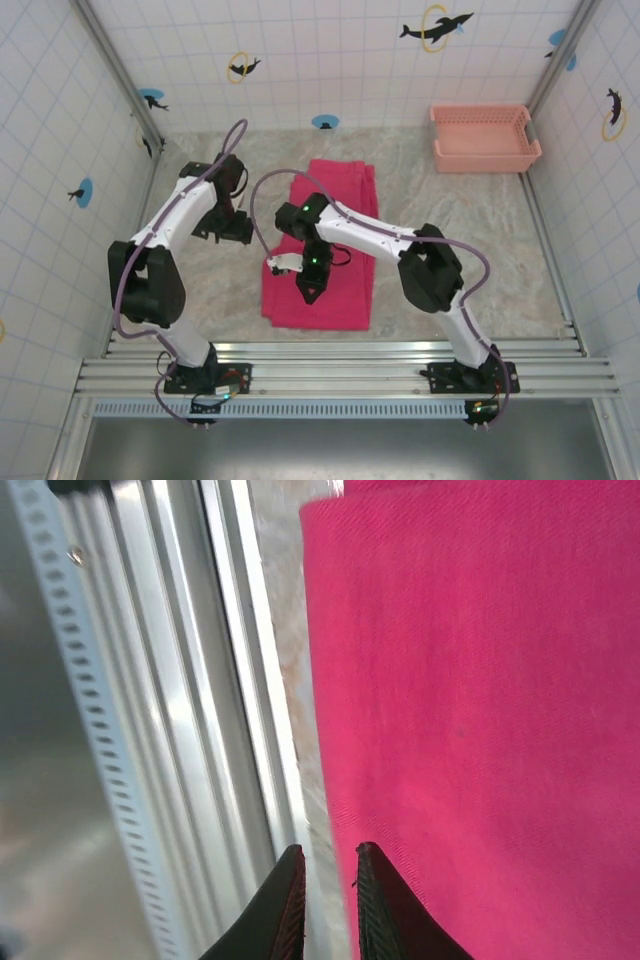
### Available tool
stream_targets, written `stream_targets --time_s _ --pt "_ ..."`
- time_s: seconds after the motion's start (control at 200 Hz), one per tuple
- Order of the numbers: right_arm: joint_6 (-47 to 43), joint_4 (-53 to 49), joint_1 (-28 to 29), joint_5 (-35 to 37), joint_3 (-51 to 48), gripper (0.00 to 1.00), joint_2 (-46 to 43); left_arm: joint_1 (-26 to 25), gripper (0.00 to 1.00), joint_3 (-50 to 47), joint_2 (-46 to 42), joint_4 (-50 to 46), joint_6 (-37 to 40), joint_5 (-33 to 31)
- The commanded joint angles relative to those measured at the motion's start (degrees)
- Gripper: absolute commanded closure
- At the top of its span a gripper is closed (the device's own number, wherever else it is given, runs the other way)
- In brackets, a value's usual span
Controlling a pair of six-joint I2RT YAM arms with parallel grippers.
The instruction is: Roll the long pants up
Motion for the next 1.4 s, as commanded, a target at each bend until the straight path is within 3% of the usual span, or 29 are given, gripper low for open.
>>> stream_targets --time_s 0.0,0.06,0.15,0.235,0.3,0.465,0.571,0.791,0.956,1.046,1.236,1.391 --pt "3.0 -7.0 -3.7 -9.8 5.2 0.82 6.8 -2.2 0.02 -0.3 -2.2 -1.0 1.8 0.6" --pt "3.0 -7.0 -5.4 -10.9 6.8 0.83 8.6 -3.4 0.03 -0.2 -2.7 -1.2 2.0 0.5" --pt "-0.2 -6.8 -5.5 -6.4 5.5 0.82 7.0 -3.5 0.02 -0.2 -2.9 -1.9 1.8 -0.1" --pt "-0.8 0.8 -4.5 -0.4 -5.0 0.8 -0.6 -3.5 0.03 -0.7 -3.2 -2.0 1.4 -1.3" --pt "-0.5 8.9 -3.5 4.5 -15.6 0.65 -7.2 -2.9 0.02 -0.7 -2.9 -1.8 1.3 -1.1" --pt "-1.7 21.8 0.7 15.2 -33.1 0.54 -18.9 1.0 0.02 -0.3 -1.3 -0.1 -2.1 5.5" --pt "-1.6 28.0 5.4 23.6 -39.1 0.5 -22.5 2.1 0.03 0.9 -0.2 0.6 -2.6 7.5" --pt "-0.7 36.4 9.7 32.8 -45.6 0.48 -22.5 2.6 0.03 4.3 2.4 -1.5 -1.6 6.7" --pt "0.0 43.3 11.8 41.6 -50.1 0.51 -22.4 3.2 0.03 4.4 2.5 -1.7 -1.6 7.3" --pt "-1.2 42.7 11.8 41.6 -49.7 0.65 -21.2 3.2 0.03 4.6 2.6 -2.1 -1.6 7.5" --pt "-2.3 37.5 11.5 35.9 -45.6 0.83 -22.1 3.3 0.02 4.7 2.2 -1.9 -1.4 7.6" --pt "-4.3 28.6 9.9 24.8 -37.8 0.92 -21.4 3.3 0.03 4.9 2.0 -1.6 -1.0 7.1"
